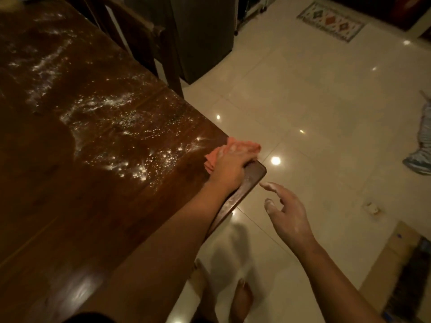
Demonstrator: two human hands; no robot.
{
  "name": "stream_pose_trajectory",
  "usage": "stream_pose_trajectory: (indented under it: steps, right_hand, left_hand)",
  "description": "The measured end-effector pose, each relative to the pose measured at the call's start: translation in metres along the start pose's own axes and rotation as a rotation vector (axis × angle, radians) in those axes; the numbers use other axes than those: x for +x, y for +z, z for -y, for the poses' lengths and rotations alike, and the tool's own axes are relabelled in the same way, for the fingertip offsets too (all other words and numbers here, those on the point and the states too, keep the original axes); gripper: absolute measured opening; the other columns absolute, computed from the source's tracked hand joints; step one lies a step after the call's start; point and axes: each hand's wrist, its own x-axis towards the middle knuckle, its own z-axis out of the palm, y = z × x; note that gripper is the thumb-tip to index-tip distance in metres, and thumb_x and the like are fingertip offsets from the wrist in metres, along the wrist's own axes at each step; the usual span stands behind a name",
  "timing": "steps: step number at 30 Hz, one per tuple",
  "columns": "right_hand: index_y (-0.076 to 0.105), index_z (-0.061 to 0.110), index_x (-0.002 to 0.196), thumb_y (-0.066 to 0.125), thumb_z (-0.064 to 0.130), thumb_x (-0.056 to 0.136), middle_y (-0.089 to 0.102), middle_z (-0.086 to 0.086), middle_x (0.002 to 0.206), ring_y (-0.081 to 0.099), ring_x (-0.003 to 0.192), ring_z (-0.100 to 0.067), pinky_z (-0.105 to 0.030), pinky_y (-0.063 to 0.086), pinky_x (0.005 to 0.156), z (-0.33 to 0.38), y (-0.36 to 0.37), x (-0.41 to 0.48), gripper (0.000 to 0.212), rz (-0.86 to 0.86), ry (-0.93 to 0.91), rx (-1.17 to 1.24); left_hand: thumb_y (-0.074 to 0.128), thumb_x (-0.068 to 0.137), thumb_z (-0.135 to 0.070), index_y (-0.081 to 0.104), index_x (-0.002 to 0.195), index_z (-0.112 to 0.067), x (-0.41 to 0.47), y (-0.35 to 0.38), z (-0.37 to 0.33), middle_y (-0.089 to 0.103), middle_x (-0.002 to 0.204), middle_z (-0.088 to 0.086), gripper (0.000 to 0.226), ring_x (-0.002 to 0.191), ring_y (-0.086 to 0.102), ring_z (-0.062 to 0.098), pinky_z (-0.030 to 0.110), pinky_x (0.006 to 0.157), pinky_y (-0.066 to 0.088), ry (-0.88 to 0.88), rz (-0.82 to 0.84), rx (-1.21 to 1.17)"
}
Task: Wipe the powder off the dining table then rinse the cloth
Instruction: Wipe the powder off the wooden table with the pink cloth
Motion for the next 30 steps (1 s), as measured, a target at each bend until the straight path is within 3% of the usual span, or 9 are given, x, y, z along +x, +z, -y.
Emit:
stream_pose_trajectory:
  steps: [2, 5, 7, 11, 14, 16, 20, 25, 30]
  right_hand:
    - [0.063, 0.034, 0.127, 0.057, 0.014, 0.09, 0.063, 0.018, 0.126, 0.053, 0.123, -0.006, -0.033, 0.042, 0.104, 0.001, -0.007, 0.002, 0.042, -0.066, 0.04, -0.013]
    - [0.065, 0.025, 0.126, 0.056, 0.009, 0.09, 0.066, 0.009, 0.123, 0.057, 0.113, 0.002, -0.01, 0.042, 0.088, 0.008, -0.014, 0.009, 0.04, -0.126, 0.063, 0.023]
    - [0.065, 0.027, 0.124, 0.053, 0.017, 0.085, 0.067, 0.011, 0.12, 0.058, 0.115, -0.004, -0.012, 0.045, 0.089, 0.012, -0.008, 0.015, 0.042, -0.13, 0.052, -0.009]
    - [0.065, 0.037, 0.12, 0.049, 0.028, 0.079, 0.066, 0.021, 0.119, 0.056, 0.122, -0.015, -0.051, 0.051, 0.095, 0.023, 0.017, 0.025, 0.046, -0.131, 0.027, -0.084]
    - [0.068, 0.034, 0.118, 0.057, 0.016, 0.081, 0.066, 0.02, 0.119, 0.053, 0.123, -0.019, -0.041, 0.043, 0.107, 0.033, 0.042, 0.022, 0.042, -0.127, -0.017, -0.14]
    - [0.067, 0.03, 0.12, 0.056, 0.015, 0.084, 0.063, 0.02, 0.123, 0.044, 0.13, -0.02, -0.037, 0.035, 0.113, 0.04, 0.055, 0.018, 0.041, -0.136, -0.012, -0.173]
    - [0.061, 0.026, 0.127, 0.043, 0.033, 0.082, 0.061, 0.004, 0.127, 0.044, 0.133, -0.026, -0.05, 0.028, 0.116, 0.049, 0.074, 0.019, 0.049, -0.173, -0.057, -0.35]
    - [0.038, 0.027, 0.151, 0.035, 0.046, 0.089, 0.025, -0.014, 0.161, 0.01, 0.151, -0.044, -0.061, 0.004, 0.12, 0.064, 0.115, 0.025, 0.065, 0.084, -0.156, -0.665]
    - [0.015, 0.034, 0.159, 0.023, 0.049, 0.093, 0.003, -0.013, 0.168, -0.005, 0.153, -0.04, -0.063, -0.001, 0.12, 0.081, 0.147, 0.045, 0.067, 0.167, -0.25, -0.844]
  left_hand:
    - [0.056, 0.096, -0.024, 0.059, 0.135, -0.037, -0.01, 0.003, -0.002, 0.047, 0.15, -0.01, 0.041, 0.146, 0.029, 0.02, 0.052, 0.12, 0.016, 0.196, 0.144, 0.026]
    - [0.054, 0.09, -0.009, 0.067, 0.125, -0.034, -0.048, -0.015, 0.023, 0.045, 0.152, -0.012, 0.045, 0.151, 0.016, 0.012, 0.042, 0.122, 0.002, 0.402, 0.415, 0.051]
    - [0.051, 0.086, -0.01, 0.068, 0.121, -0.038, -0.066, -0.038, 0.047, 0.044, 0.15, -0.018, 0.048, 0.148, 0.015, 0.002, 0.034, 0.122, -0.003, 0.454, 0.49, 0.048]
    - [0.051, 0.085, 0.003, 0.06, 0.125, -0.049, -0.039, -0.065, 0.078, 0.032, 0.152, -0.024, 0.066, 0.147, 0.013, 0.003, 0.031, 0.119, -0.004, 0.104, 0.138, 0.064]
    - [0.051, 0.086, 0.004, 0.05, 0.141, -0.038, -0.003, -0.058, 0.06, 0.031, 0.159, -0.01, 0.069, 0.151, 0.016, 0.018, 0.039, 0.121, -0.003, -0.108, -0.017, 0.03]
    - [0.051, 0.09, -0.003, 0.049, 0.142, -0.039, 0.004, -0.046, 0.047, 0.034, 0.159, -0.007, 0.063, 0.151, 0.017, 0.022, 0.05, 0.124, 0.003, -0.052, 0.02, 0.012]
    - [0.052, 0.093, -0.008, 0.059, 0.131, -0.045, -0.043, -0.049, 0.072, 0.043, 0.15, -0.024, 0.053, 0.149, 0.018, 0.006, 0.045, 0.123, 0.004, 0.2, 0.209, -0.04]
    - [0.031, 0.092, -0.042, 0.055, 0.132, -0.051, -0.138, -0.079, 0.139, 0.036, 0.147, -0.031, 0.047, 0.145, 0.015, -0.003, 0.041, 0.123, 0.006, -0.104, 0.025, -0.05]
    - [0.045, 0.088, 0.004, 0.045, 0.143, -0.046, -0.201, -0.103, 0.229, 0.032, 0.158, -0.02, 0.075, 0.15, 0.026, 0.014, 0.052, 0.121, 0.023, -0.445, -0.281, 0.108]
